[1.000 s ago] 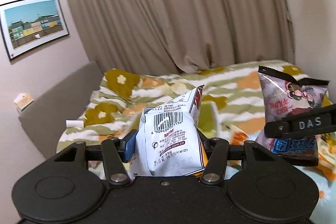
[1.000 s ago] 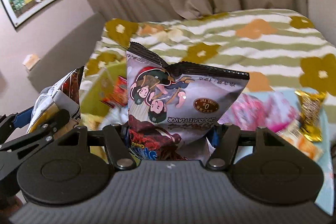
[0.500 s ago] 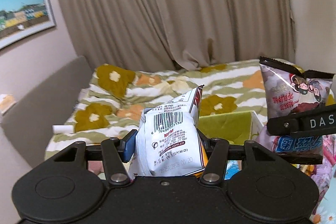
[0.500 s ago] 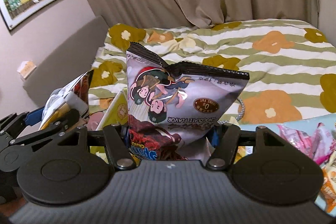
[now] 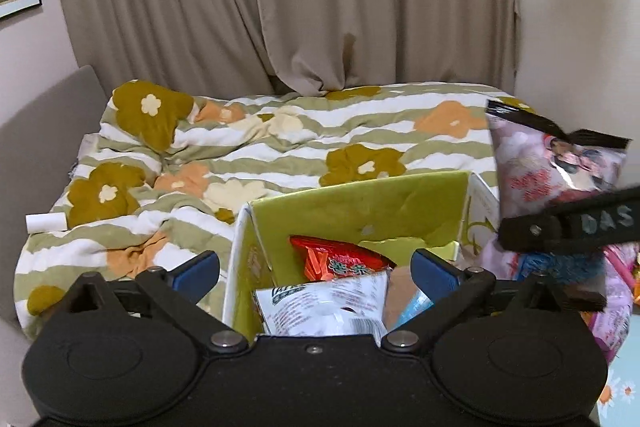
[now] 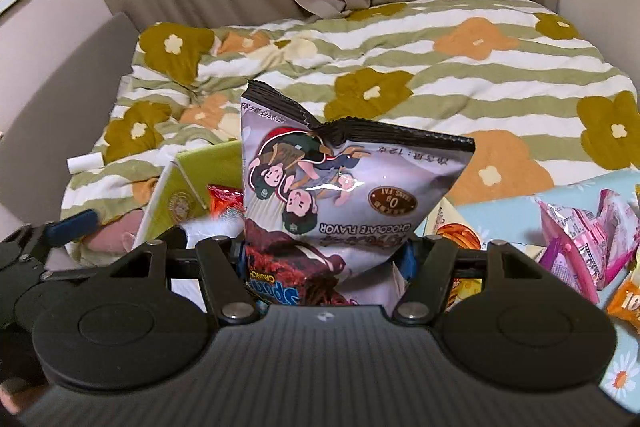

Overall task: Organize snacks
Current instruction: 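Release both bags into the box and withdraw both grippers, then move both grippers back to the snack pile on the blue cloth, then grasp a lilac MPN bag with the left gripper while the right grasps an orange cake bag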

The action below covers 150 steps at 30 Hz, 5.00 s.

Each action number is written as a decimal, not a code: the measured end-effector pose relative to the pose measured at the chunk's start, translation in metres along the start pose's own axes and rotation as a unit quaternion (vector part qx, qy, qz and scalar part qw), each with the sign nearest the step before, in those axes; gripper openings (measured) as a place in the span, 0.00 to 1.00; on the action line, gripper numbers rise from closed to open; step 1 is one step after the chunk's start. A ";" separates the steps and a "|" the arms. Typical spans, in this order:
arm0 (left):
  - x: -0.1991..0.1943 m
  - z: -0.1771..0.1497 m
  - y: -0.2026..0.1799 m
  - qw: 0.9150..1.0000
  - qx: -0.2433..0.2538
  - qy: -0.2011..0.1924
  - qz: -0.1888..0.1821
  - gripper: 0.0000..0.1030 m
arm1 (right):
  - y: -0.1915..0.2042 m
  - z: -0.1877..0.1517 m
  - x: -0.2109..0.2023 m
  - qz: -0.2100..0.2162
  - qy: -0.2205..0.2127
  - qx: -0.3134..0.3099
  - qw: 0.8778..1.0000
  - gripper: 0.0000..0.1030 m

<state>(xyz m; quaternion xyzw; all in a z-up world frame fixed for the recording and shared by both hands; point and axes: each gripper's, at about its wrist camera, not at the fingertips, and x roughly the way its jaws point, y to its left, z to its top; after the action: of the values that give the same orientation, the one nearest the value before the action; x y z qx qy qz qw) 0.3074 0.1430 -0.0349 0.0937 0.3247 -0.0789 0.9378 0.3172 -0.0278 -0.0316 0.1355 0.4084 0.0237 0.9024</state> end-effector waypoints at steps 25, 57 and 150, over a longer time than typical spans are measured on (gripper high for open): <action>0.000 -0.008 0.019 0.996 -0.053 0.041 0.061 1.00 | 0.010 0.030 0.061 0.052 0.043 -0.039 0.997 1.00; -0.074 -0.001 -0.028 1.000 0.009 -0.013 -0.018 1.00 | -0.034 -0.013 -0.090 -0.005 -0.049 0.006 0.999 1.00; 0.016 -0.086 -0.315 0.981 0.145 0.130 -0.026 0.75 | -0.328 -0.115 -0.009 -0.017 0.088 -0.256 0.963 0.80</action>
<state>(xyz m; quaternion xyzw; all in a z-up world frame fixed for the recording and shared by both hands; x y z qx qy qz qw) 0.2030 -0.1448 -0.1506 0.2294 0.4312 -0.1361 0.8619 0.2040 -0.3188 -0.1839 -0.1095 0.4685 0.1239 0.8679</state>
